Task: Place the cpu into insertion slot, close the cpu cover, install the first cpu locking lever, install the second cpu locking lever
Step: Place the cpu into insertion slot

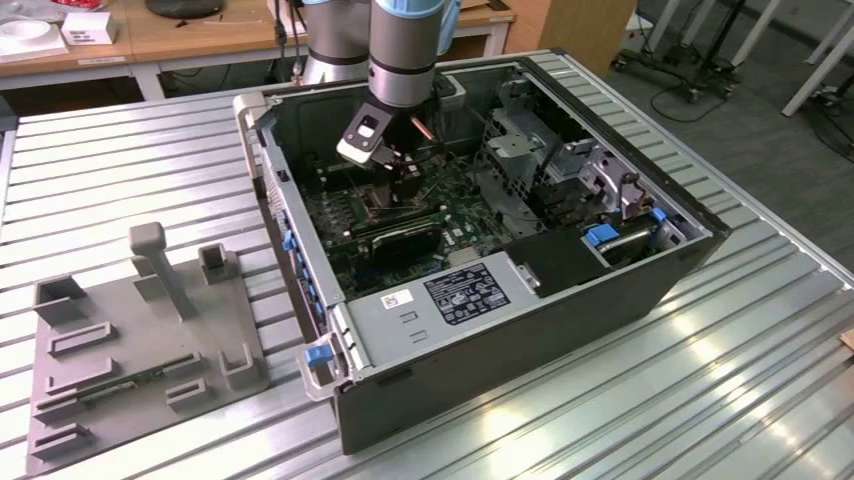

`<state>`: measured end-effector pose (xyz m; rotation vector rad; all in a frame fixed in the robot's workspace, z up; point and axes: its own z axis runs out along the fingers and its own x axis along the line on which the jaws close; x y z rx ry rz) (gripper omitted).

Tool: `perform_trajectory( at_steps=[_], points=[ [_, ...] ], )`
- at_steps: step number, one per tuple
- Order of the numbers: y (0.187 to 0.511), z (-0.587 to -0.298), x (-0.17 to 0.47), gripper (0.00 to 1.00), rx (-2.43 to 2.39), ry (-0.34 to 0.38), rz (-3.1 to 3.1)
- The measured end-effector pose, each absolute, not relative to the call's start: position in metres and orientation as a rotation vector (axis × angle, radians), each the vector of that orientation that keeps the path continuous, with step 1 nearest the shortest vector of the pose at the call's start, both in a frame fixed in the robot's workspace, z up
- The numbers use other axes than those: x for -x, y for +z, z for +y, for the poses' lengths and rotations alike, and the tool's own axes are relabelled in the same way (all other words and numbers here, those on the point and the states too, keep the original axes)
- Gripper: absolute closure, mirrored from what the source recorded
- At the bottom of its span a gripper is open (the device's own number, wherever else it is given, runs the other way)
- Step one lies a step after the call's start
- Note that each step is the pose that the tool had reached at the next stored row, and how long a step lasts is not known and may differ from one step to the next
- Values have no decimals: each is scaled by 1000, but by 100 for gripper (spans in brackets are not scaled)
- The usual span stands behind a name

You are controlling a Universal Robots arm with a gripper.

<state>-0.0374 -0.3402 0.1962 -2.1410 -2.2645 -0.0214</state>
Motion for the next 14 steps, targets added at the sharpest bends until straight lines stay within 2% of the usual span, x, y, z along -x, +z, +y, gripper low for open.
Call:
perform_trajectory(
  at_steps=[14],
  points=[
    [194,-342,37,46,2141,-21,-2265]
  ],
)
